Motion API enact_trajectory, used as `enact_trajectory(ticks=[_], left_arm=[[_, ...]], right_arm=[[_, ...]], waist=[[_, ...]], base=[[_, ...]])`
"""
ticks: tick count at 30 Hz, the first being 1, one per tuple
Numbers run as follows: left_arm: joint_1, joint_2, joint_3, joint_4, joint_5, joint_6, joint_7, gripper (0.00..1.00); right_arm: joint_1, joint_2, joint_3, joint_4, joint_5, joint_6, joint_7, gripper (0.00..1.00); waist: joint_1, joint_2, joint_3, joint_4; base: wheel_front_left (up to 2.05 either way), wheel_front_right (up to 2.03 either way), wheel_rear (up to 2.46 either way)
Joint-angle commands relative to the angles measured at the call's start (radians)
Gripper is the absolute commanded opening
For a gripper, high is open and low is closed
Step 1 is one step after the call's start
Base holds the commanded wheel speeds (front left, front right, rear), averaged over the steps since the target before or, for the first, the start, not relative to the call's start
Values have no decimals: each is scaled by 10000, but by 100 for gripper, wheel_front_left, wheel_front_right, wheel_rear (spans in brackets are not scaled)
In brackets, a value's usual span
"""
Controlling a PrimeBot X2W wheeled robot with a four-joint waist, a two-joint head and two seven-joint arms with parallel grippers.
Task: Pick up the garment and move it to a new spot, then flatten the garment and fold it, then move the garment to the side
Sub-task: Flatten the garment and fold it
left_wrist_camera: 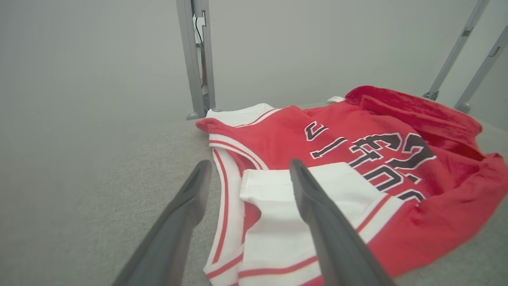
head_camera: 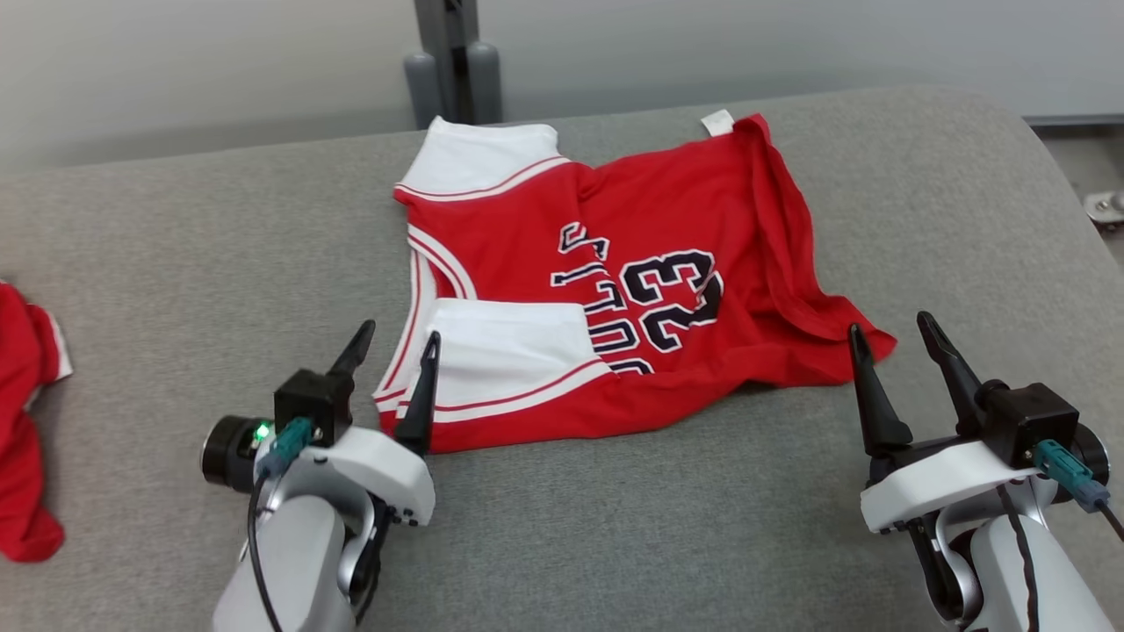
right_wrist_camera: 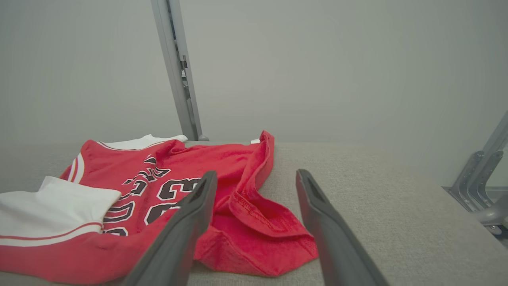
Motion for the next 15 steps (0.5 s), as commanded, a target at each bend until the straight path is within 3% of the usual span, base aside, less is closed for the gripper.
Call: enact_trajectory(ticks=[1, 9, 15], left_arm=[[-354, 90, -1, 366, 110, -81, -6, 100], [-2513, 337, -97, 3193, 403, -42, -4, 100], [-3418, 437, -356, 4513, 595, -194, 0, 100]], right_arm=[[-91, 6, -2, -38, -36, 2, -30, 100], [-224, 179, -106, -266, -84, 2, -30, 100], [-223, 278, -150, -276, -69, 2, -30, 100]], waist=[[0, 0, 291, -294], [0, 0, 877, -793], [0, 0, 1106, -963]], base=[[0, 0, 0], [0, 0, 0], [0, 0, 0]])
